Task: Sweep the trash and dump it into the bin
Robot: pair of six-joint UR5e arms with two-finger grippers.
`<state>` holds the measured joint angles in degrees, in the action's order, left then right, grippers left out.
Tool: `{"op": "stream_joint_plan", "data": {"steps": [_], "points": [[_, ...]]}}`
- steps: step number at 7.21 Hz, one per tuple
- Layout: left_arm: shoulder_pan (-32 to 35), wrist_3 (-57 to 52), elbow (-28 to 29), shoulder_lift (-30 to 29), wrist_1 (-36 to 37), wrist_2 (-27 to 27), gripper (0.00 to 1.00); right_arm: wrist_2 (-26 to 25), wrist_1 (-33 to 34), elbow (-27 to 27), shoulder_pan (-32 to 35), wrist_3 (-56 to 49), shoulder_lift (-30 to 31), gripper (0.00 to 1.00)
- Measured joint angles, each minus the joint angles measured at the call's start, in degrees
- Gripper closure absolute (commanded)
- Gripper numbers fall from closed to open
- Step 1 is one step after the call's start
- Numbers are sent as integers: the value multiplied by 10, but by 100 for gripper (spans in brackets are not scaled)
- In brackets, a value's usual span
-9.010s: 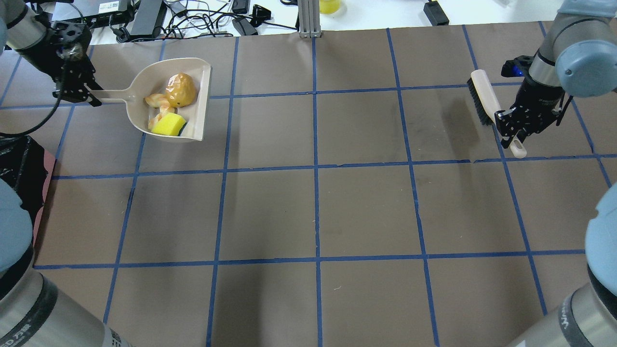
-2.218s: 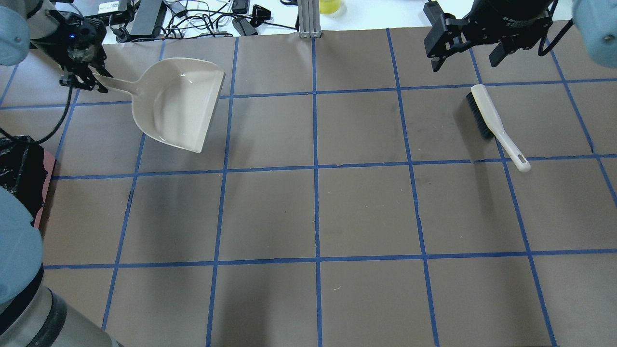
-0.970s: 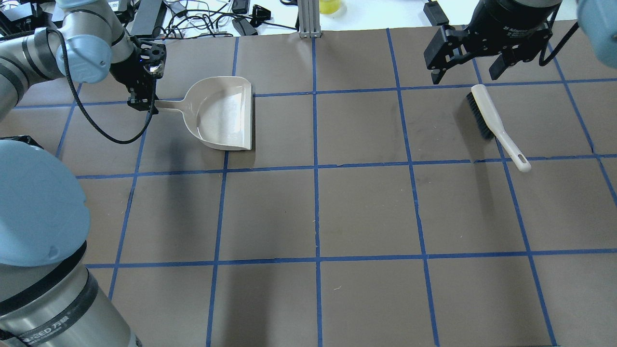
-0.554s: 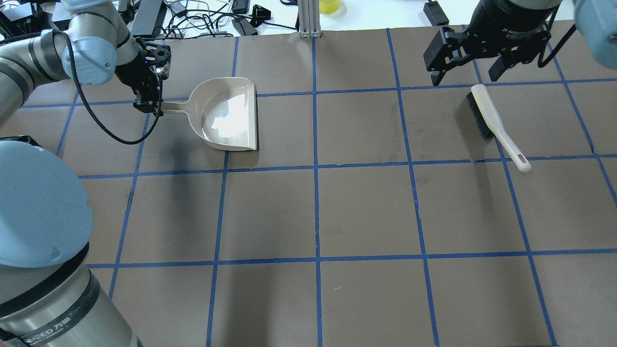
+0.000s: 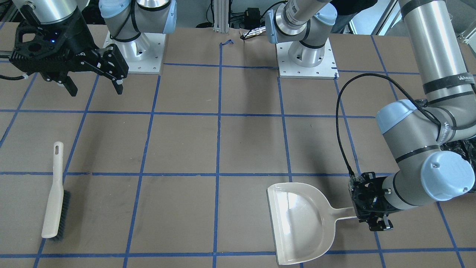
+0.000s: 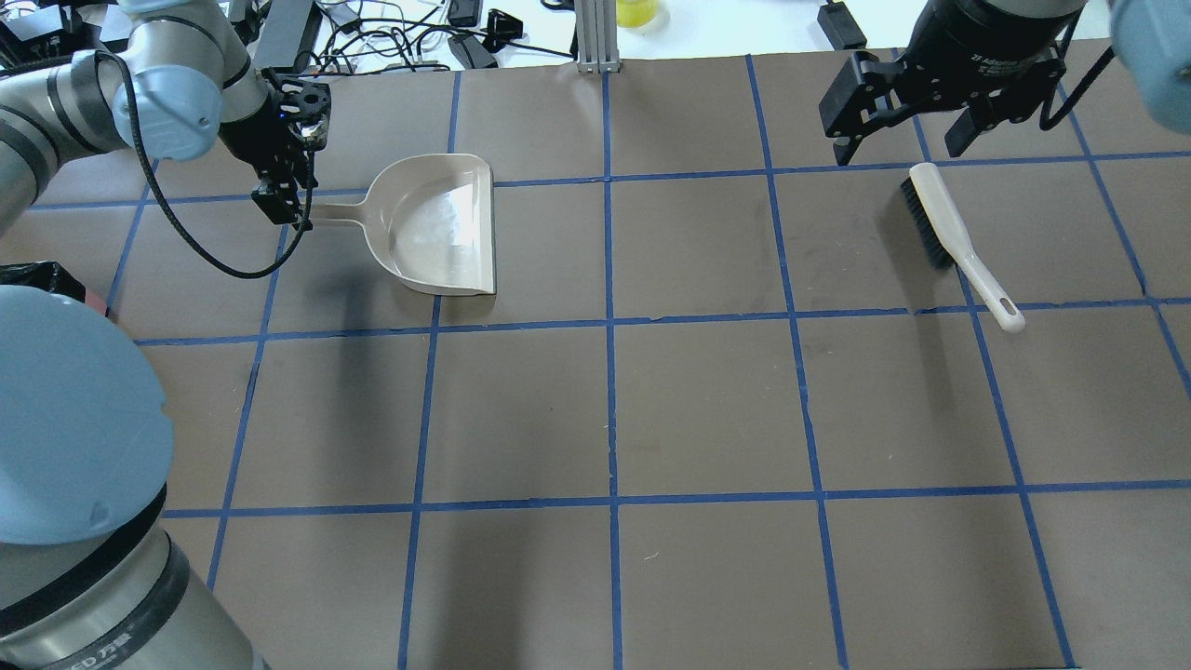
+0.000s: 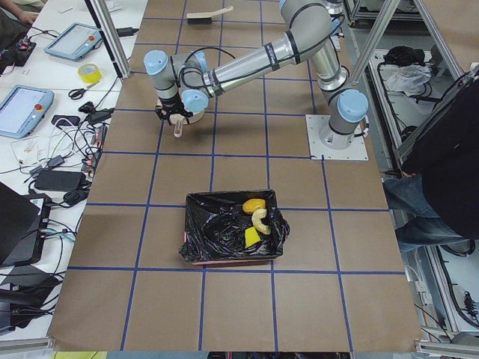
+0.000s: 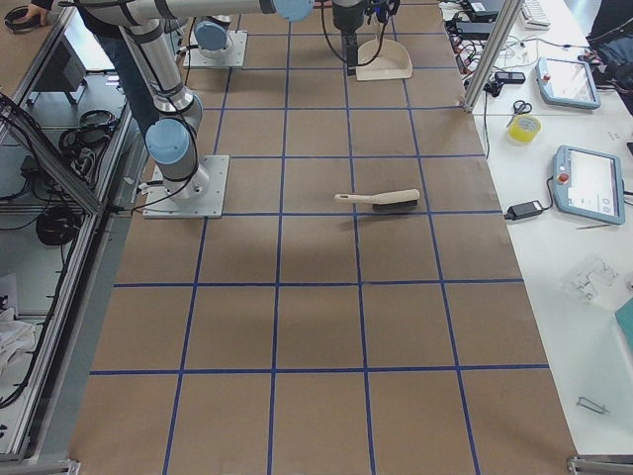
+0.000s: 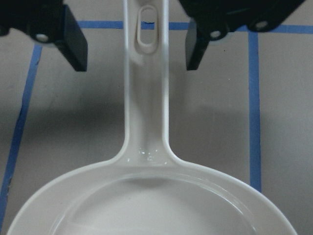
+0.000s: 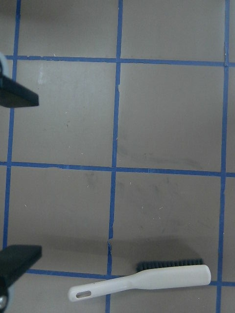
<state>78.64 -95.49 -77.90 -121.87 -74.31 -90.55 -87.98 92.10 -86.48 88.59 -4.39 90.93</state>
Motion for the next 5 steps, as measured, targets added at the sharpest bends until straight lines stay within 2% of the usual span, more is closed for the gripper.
{"op": "stream_joint_plan", "data": {"steps": [2,3,4,5], "points": [[34,64,10,44,-46,4,17,0,0,0,0,0,0,0],[50,114,11,70,-73,11,11,0,0,0,0,0,0,0],[67,170,10,101,-100,18,0,1,0,0,0,0,0,0],[80,231,6,135,-127,26,0,1,0,0,0,0,0,0]]}}
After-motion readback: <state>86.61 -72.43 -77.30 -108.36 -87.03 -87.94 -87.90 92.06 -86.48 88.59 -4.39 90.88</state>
